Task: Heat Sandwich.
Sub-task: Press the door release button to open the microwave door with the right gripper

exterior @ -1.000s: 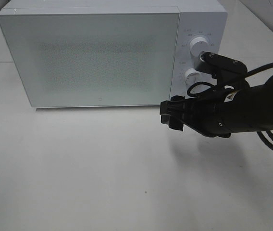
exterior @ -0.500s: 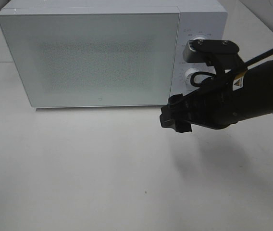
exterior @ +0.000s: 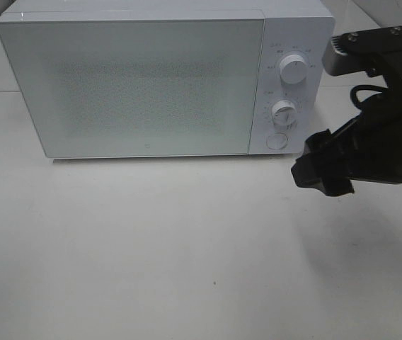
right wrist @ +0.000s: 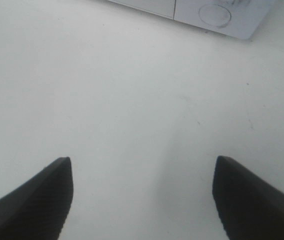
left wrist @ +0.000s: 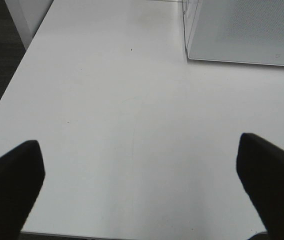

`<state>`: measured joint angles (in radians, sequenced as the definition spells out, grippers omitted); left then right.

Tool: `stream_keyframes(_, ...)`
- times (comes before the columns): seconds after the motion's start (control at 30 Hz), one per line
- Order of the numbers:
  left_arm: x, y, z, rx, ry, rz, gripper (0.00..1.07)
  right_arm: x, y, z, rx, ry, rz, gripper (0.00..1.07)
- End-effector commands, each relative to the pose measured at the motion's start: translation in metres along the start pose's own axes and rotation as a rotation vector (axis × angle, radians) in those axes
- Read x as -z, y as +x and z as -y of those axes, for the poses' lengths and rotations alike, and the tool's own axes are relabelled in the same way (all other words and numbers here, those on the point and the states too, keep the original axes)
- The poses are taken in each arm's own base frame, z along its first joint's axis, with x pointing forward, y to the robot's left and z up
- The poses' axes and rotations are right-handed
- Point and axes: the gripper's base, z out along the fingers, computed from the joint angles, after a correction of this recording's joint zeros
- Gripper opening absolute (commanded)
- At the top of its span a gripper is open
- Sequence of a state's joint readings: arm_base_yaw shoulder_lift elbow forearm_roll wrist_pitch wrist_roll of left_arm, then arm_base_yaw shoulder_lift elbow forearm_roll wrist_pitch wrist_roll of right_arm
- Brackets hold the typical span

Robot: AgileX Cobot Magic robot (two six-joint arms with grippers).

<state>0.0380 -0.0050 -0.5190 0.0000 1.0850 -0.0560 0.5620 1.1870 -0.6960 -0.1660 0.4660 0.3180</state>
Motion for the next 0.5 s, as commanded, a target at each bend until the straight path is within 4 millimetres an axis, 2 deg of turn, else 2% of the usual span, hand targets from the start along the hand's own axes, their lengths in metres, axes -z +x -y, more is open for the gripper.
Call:
stream_keyframes(0.03,0.002,0.0,0.001,0.008,0.009,0.028,1.0,0.017,0.004,0.005,0.023,0.028,-0.021,0.76)
stream_keyframes(0.33,0.002,0.0,0.001,0.008,0.009,0.028,1.0,0.064,0.025,0.016,0.023,0.058,-0.022,0.76)
stream_keyframes(0.37,0.002,0.0,0.001,0.008,0.009,0.028,1.0,0.074,0.033,0.018,0.023,0.059,0.001,0.76)
stream_keyframes(0.43,0.002,0.0,0.001,0.008,0.009,0.028,1.0,0.078,0.037,0.019,0.022,0.058,0.012,0.76)
stream_keyframes(0.5,0.002,0.0,0.001,0.008,0.009,0.028,1.0,0.09,0.054,0.024,0.019,0.061,0.051,0.76)
